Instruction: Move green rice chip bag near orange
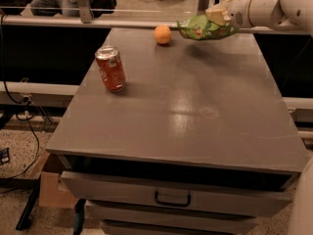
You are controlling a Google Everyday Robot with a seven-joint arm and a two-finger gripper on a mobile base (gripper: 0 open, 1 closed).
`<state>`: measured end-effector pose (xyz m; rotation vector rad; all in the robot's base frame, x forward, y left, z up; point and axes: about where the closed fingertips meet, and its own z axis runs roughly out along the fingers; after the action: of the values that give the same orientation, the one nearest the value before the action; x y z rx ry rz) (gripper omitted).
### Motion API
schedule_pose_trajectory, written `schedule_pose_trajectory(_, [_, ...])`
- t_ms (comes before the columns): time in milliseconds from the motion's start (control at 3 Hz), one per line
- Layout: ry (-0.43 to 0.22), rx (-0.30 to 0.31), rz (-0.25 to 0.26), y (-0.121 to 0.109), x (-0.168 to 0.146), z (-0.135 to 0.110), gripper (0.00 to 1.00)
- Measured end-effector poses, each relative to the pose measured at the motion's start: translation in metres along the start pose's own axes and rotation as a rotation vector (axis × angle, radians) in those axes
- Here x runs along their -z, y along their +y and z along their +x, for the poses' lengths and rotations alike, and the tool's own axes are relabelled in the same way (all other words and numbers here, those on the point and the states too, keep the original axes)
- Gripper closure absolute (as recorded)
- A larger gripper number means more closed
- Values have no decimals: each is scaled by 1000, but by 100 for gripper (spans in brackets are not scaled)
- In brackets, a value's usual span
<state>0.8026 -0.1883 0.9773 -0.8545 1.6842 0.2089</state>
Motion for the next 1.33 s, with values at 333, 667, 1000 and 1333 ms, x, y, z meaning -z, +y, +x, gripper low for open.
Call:
schedule_pose_trajectory(333, [9, -9, 1, 0, -1, 6, 37])
schedule_pose_trajectory(667, [13, -15, -6, 3, -2, 9, 14])
schedule_pose_trajectory(1000, [14, -23, 8, 5, 6, 11, 0])
schedule_pose_trajectory(1333, [-11, -45, 83, -8, 40, 7, 0])
